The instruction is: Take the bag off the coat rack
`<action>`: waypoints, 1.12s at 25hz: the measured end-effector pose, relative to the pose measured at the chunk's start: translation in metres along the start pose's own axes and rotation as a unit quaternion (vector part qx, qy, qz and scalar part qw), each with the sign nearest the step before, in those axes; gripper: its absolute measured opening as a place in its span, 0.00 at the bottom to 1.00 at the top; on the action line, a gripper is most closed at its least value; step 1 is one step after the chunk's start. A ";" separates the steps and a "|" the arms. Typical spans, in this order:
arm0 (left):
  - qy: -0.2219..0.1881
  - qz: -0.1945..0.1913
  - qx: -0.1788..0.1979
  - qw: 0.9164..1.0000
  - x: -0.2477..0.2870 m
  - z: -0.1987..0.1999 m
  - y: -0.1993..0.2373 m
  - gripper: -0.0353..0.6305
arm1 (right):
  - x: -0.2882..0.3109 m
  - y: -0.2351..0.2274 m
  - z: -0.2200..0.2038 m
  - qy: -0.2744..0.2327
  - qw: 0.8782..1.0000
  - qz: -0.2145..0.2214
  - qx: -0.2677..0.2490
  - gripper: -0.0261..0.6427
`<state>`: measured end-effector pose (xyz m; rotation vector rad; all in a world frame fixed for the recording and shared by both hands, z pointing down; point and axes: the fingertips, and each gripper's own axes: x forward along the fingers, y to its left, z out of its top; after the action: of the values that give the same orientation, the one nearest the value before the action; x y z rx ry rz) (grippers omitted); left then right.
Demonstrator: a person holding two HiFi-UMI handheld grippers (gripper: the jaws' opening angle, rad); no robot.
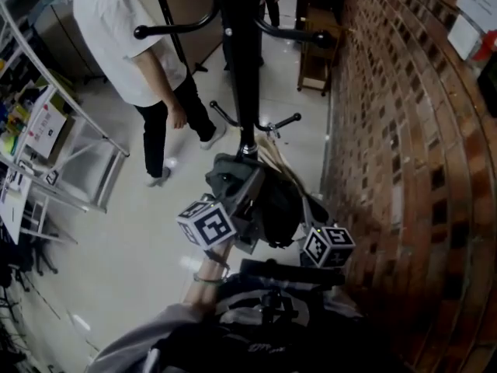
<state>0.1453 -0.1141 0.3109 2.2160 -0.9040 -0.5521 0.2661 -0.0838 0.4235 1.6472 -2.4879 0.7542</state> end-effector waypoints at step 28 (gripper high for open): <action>0.007 0.099 0.006 0.995 -0.134 -0.001 0.039 0.12 | -0.025 0.068 -0.022 -0.031 0.999 0.001 -0.011 0.04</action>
<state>0.0386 -0.0369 0.3568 2.1070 -1.1077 -0.4368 0.2128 -0.0322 0.4103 1.6869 -2.5300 0.6841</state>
